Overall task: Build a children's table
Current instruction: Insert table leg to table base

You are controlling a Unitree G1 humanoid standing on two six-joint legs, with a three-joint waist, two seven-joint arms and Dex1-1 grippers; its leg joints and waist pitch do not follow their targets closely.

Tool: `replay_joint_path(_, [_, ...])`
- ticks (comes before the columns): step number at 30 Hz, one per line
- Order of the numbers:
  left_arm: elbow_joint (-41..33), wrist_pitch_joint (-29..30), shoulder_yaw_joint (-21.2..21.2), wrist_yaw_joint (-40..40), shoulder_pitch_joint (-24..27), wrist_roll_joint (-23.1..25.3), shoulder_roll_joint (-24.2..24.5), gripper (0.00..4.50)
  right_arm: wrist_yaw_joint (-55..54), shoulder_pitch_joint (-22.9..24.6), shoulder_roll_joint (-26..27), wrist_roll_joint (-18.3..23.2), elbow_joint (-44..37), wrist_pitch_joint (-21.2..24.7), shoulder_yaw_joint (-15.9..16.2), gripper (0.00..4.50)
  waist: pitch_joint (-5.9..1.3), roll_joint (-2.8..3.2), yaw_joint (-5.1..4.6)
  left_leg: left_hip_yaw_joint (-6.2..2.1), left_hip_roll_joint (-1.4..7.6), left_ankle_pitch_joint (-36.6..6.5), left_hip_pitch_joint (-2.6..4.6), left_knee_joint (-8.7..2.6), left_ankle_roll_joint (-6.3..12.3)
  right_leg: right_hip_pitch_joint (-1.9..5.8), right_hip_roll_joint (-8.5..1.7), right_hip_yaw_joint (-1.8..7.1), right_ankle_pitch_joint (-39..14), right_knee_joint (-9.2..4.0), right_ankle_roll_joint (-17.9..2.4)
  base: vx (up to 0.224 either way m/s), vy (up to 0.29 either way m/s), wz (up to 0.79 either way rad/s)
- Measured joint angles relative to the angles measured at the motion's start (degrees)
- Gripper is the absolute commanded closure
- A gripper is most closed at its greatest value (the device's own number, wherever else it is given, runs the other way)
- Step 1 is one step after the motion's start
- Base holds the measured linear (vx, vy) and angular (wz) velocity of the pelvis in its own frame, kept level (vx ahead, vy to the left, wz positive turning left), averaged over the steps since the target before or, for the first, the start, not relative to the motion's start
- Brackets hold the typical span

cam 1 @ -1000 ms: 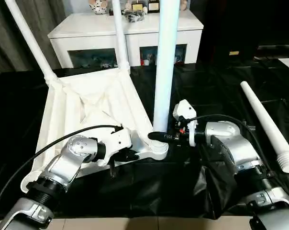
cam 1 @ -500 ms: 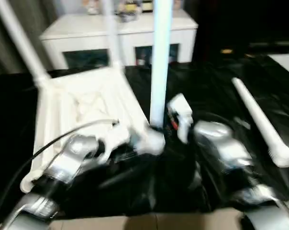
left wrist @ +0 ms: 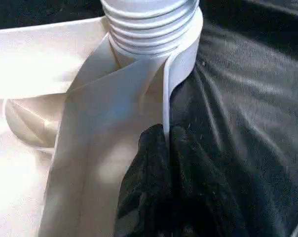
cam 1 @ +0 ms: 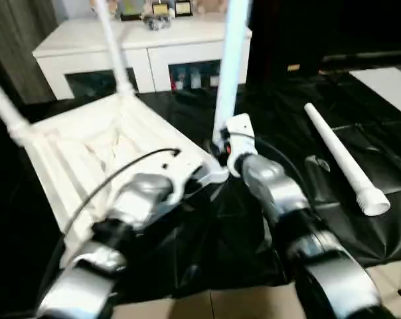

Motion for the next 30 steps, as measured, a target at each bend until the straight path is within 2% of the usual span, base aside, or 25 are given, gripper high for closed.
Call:
replay_joint_path(3, [-0.29, 1.75, 0.00, 1.17, -0.05, -0.05, -0.94, 4.50, -1.87, -0.81, 0.46, 0.39, 1.70, -0.20, -1.00, 2.66, -0.09, -0.12, -0.18, -0.11, 0.00, -0.04, 0.28, -0.04, 0.07, 0.44, 0.02, -0.15, -0.02, -0.36, 0.03, 0.000, 0.000, 0.00])
replay_joint_path(7, [-0.62, 2.60, 0.01, 1.41, -0.05, -0.02, -0.89, 4.50, -3.24, -2.10, 0.67, 0.42, 4.20, -1.33, -1.10, 2.66, -0.06, -0.09, -0.58, -0.47, -0.10, -0.09, 0.30, -0.18, 0.14, 0.75, 0.03, -0.44, -0.13, -0.91, 0.21, 0.000, 0.000, 0.00])
replay_joint_path(11, [-0.60, 2.67, 0.05, 1.90, -0.05, 0.05, -0.52, 4.50, -3.53, -2.86, 0.98, -0.41, 6.11, -2.75, -1.08, 2.66, 0.11, 0.03, -0.71, -0.85, -0.15, -0.10, 0.27, -0.17, 0.14, 0.80, -0.01, -0.81, -0.21, -0.98, 0.31, 0.000, 0.000, 0.00])
replay_joint_path(15, [-0.60, 2.71, 0.54, 2.06, -0.42, 0.05, -0.28, 4.50, -3.56, -3.63, 1.22, -1.46, 7.13, -4.10, -0.90, 2.66, 0.32, 0.32, -0.76, -1.24, -0.15, -0.10, 0.23, -0.58, 0.13, 0.93, -0.05, -1.45, -0.23, -1.68, 0.33, 0.000, 0.000, 0.00])
replay_joint_path(19, [-0.61, 2.27, 0.65, 1.77, -0.65, -0.07, 0.11, 4.50, -2.07, -4.02, 1.09, -1.57, 8.04, -5.92, -0.88, 2.66, 0.65, 0.55, -0.91, -1.23, -0.18, -0.10, 0.28, -0.95, 0.13, 0.84, -0.05, -1.52, -0.23, -1.74, 0.33, 0.000, 0.000, 0.00])
replay_joint_path(21, [-1.66, 0.96, 0.49, -1.03, -0.03, -0.53, 1.98, 4.50, 4.49, -3.95, 0.18, -1.63, 7.74, -6.54, -0.05, 2.66, 0.79, 0.48, -0.98, -1.23, -0.18, -0.10, 0.16, -1.19, 0.13, 0.89, -0.05, -1.54, -0.23, -1.74, 0.33, 0.000, 0.000, 0.00])
replay_joint_path(25, [-6.25, -1.66, -0.10, -8.18, 3.01, -2.02, 6.82, 4.50, 19.49, -1.78, -4.37, -1.55, 3.15, -6.64, 3.37, 2.66, 0.65, 0.40, -0.89, -1.16, -0.14, -0.10, -0.77, -1.35, 0.12, 0.04, -0.01, -1.22, -0.12, -1.17, 0.16, 0.013, -0.007, 0.01])
replay_joint_path(27, [-8.24, -2.94, -0.74, -12.30, 4.42, -2.92, 9.51, 4.50, 27.54, 0.43, -7.20, -1.33, -0.91, -6.41, 5.40, 2.66, 0.45, 0.19, -0.30, -0.95, -0.08, -0.06, -0.76, -1.07, 0.12, -0.13, -0.01, -0.97, 1.00, -0.48, -0.63, 0.058, -0.034, 0.06])
replay_joint_path(30, [-10.90, -5.80, -1.25, -18.49, 6.76, -3.93, 13.71, 4.50, 36.63, 2.75, -10.45, -0.09, -5.46, -5.69, 7.36, 2.66, 0.12, 0.04, 0.40, -0.60, 0.20, -0.06, -0.57, -1.03, 0.11, -0.21, 0.08, -0.63, 1.87, 0.29, -0.63, 0.081, -0.056, 0.12])
